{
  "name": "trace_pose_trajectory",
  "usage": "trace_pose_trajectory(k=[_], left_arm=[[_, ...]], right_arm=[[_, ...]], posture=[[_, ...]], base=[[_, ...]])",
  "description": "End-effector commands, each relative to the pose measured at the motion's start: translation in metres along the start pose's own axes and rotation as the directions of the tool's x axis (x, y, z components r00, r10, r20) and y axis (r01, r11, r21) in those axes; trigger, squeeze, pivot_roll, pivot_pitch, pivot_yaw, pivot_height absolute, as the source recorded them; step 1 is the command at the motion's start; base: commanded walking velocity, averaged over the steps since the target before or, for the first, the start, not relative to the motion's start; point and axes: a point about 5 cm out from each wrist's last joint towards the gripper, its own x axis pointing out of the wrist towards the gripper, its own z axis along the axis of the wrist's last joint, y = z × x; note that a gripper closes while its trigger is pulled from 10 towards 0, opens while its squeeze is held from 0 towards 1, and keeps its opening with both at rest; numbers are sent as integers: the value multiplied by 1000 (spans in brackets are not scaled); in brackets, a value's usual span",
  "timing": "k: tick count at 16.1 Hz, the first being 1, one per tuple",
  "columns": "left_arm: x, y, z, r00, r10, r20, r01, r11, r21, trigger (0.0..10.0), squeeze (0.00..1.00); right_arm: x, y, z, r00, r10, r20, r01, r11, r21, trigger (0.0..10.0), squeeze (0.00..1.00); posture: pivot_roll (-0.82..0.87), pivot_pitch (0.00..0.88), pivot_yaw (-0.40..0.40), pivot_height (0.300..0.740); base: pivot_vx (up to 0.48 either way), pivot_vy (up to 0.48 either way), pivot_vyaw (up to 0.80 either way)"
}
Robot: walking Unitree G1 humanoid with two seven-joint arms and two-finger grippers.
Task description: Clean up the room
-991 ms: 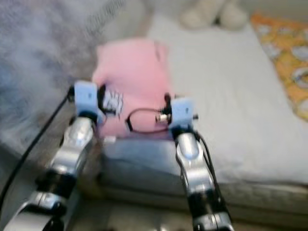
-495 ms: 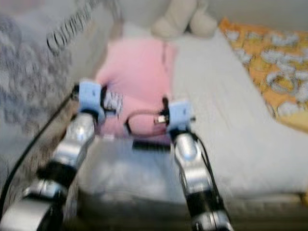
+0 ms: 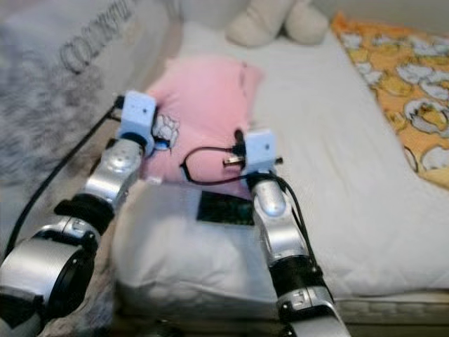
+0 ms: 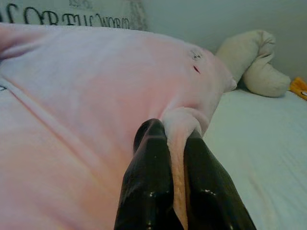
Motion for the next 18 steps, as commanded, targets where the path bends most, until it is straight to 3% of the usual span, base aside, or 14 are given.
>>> trace_pose_trajectory(k=[1,4,12,15,18], left_arm=[[5,24,12,995,94,44,-94,996,-9,10000,0],[6,27,8,996,91,16,-91,996,12,10000,0],[10,39,14,990,143,15,-144,989,31,10000,0],[10,51,15,975,221,24,-223,969,105,10000,0],[2,62,-8,954,297,-41,-285,941,182,10000,0]], right_arm=[[-6,-19,-5,997,-78,-16,78,997,1,10000,0],[-6,-18,-10,997,-76,-31,76,997,6,10000,0],[17,-25,-5,996,-76,-43,75,997,-15,10000,0],[30,-17,-8,995,-25,-98,26,1000,11,10000,0],[35,9,-23,973,81,-218,-64,994,83,10000,0]], posture=[[-66,50,48,740],[-70,67,49,740],[-58,95,36,740],[-48,169,14,740],[-35,260,-18,740]], base=[[0,0,0],[0,0,0],[0,0,0],[0,0,0],[0,0,0]])
